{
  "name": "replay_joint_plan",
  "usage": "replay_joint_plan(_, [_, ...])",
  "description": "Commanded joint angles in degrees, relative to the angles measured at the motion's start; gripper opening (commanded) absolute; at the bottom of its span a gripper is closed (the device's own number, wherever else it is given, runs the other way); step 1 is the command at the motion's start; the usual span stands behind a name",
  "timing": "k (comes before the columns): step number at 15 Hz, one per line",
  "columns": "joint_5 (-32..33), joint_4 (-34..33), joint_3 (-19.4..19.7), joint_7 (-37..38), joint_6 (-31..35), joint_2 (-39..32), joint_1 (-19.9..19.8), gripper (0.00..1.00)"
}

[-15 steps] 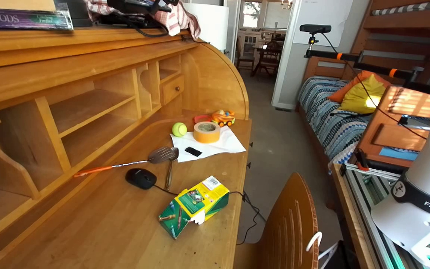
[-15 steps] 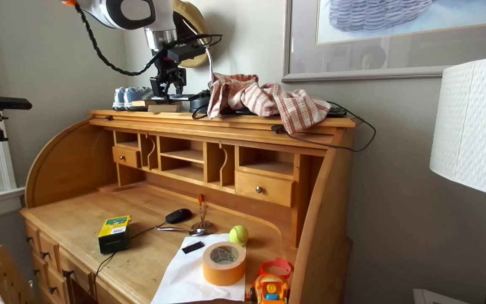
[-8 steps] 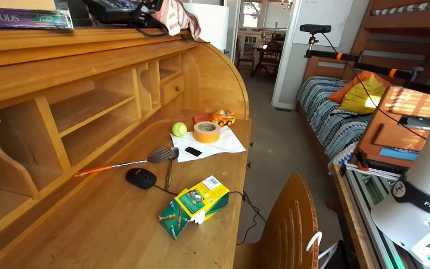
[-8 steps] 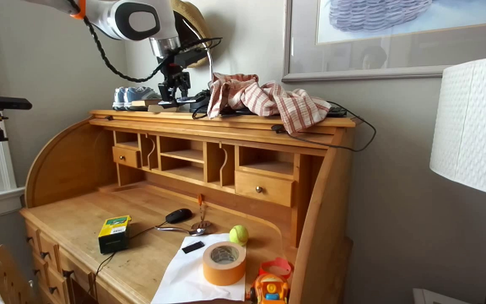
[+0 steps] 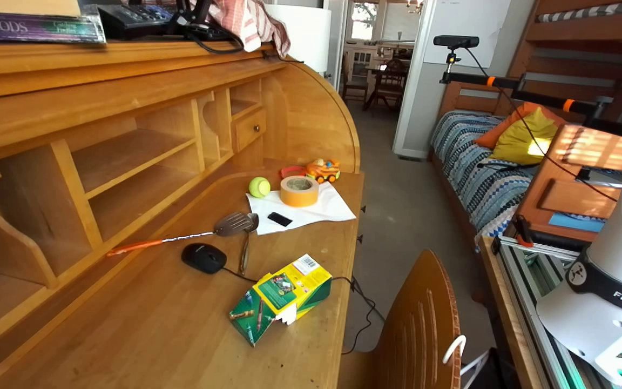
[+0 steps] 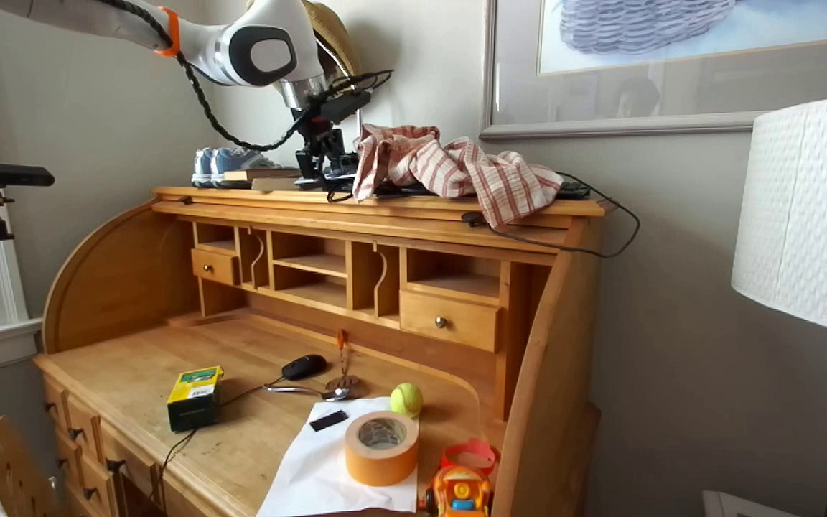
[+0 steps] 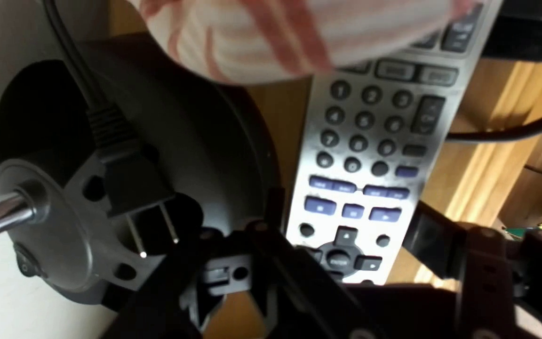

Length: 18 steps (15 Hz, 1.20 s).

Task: Put the remote control on top of the cabinet.

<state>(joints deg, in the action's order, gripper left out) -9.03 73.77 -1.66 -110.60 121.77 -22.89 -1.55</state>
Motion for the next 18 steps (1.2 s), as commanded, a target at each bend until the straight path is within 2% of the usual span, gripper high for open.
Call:
replay_joint_plan(1, [0.94,-5.58,-1.48,2.26,-0.75,-4.12,-0.64,0.34])
replay_joint_plan(2, [-0.18,-6.03,-0.45,1.94,-0.89,-4.65,0.34,0.34])
replay_joint_plan(6, [-1.09,-7.89,-0.63,4.08,-2.49,-5.70,0.35,0.34])
replay_joint_plan(7, [-0.78,-8.09,-0.48,4.68,-3.01,-5.61,0.42,0.84])
replay_joint_plan(8, [-0.36,-8.27,-0.23,5.77,-3.65,-5.46,0.55,0.86])
replay_joint_plan(10, [0.17,-8.00,0.12,7.39,-5.53,-4.18,0.64,0.99])
replay_joint_plan(15, [-0.90,-5.73,-0.26,7.12,-6.57,0.28,-0.05,1.00])
replay_joint_plan(18, [-2.17,-4.15,-0.42,6.65,-9.42,3.85,-0.80,1.00])
